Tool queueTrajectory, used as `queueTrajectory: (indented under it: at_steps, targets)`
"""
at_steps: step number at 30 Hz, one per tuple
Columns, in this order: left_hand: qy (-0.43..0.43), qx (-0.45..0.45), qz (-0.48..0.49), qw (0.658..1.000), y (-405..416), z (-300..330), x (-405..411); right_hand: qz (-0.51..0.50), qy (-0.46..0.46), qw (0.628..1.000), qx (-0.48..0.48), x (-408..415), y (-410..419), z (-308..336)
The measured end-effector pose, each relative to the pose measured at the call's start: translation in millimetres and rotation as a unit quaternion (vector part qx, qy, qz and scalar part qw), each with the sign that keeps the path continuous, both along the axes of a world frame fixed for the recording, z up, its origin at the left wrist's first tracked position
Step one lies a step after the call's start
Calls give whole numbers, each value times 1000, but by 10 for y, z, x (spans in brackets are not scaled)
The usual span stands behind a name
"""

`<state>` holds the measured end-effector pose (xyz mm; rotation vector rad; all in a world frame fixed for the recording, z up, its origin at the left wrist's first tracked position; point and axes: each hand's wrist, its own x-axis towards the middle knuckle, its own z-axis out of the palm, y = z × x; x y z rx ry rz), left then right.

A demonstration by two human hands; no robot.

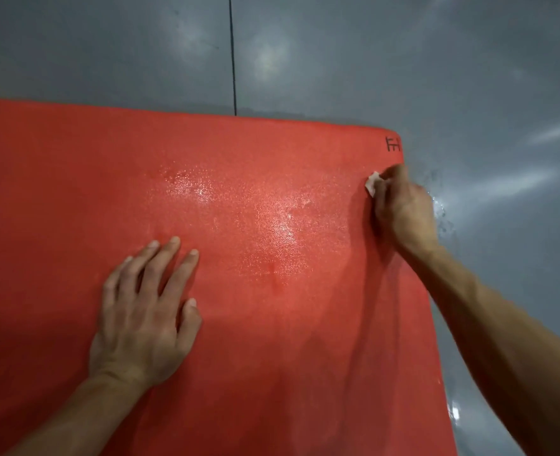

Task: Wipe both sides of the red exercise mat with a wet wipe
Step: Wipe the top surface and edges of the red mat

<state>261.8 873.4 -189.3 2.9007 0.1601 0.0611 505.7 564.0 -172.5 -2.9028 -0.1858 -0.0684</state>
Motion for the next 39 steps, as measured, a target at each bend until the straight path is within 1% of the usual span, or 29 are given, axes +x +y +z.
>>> queueTrajectory:
  at_steps: [2,3,5,7,8,9,10,12,13,14,15,16,18,19,20,21,22,25,26,27,29,30,32,33,34,36,38,39]
  targets:
    - [5,1,1,1000,-1,3,8,0,-12,1000,16,-28,104,-6]
    - [5,1,1,1000,-3,1,9,22,-14,999,34,-78,286,-13]
    - [5,2,2,1000,-12,3,11,117,-4,991,60,-215,738,-37]
    - [4,2,3,1000,-8,3,19,224,6,974,43,-327,1032,-66]
    - [3,3,2,1000,-12,-3,19,235,-4,971,32,-278,1005,-62]
    - [4,3,2,1000,-20,-6,16,210,-15,977,18,-168,876,-71]
    - [5,3,4,1000,-17,-2,19,161,-23,987,3,-24,703,-72]
    - [10,5,3,1000,-6,-10,25,15,-31,999,-10,248,291,-18]
    - [14,7,-1,1000,-1,-18,26,-52,-37,998,-18,336,150,11]
    - [17,7,-4,1000,3,-21,24,-90,-39,995,-21,373,135,13]
    - [19,7,-4,1000,7,-21,24,-86,-41,995,-10,368,263,-2]
    - [19,7,-3,1000,6,-19,18,-55,-30,998,11,319,494,-24]
    - [15,10,-1,1000,3,-14,14,59,-6,997,45,175,971,-97]
    - [13,9,-2,1000,5,-13,14,116,1,992,43,106,1115,-120]
    - [10,6,-3,1000,5,-13,23,148,4,989,28,86,1143,-99]
    - [9,4,-5,1000,2,-13,28,149,-5,989,8,139,1039,-87]
    - [9,5,-5,1000,3,-10,28,120,-10,993,-15,227,857,-79]
    - [14,4,-5,1000,12,-7,32,-54,-14,998,-35,442,292,42]
    - [17,4,-7,1000,15,-9,31,-86,-22,995,-33,458,252,48]
    - [19,2,-8,1000,16,-9,29,-82,-30,996,-24,446,344,27]
    - [20,0,-7,1000,14,-6,26,-10,-13,1000,11,357,827,-41]
    - [20,1,-6,1000,10,-6,23,49,1,998,25,293,1091,-78]
    - [19,1,-5,1000,20,-9,24,160,20,987,20,196,1412,-101]
    - [17,0,-7,1000,26,-10,25,180,16,983,3,217,1394,-82]
    - [16,-4,-9,1000,24,-12,27,166,7,986,-15,290,1247,-57]
    - [15,-11,-8,1000,31,-5,25,64,5,997,-40,490,815,1]
    - [15,-15,-9,1000,35,-11,26,-45,5,997,-65,611,464,90]
    - [16,-18,-10,1000,36,-12,25,-63,2,996,-65,637,434,90]
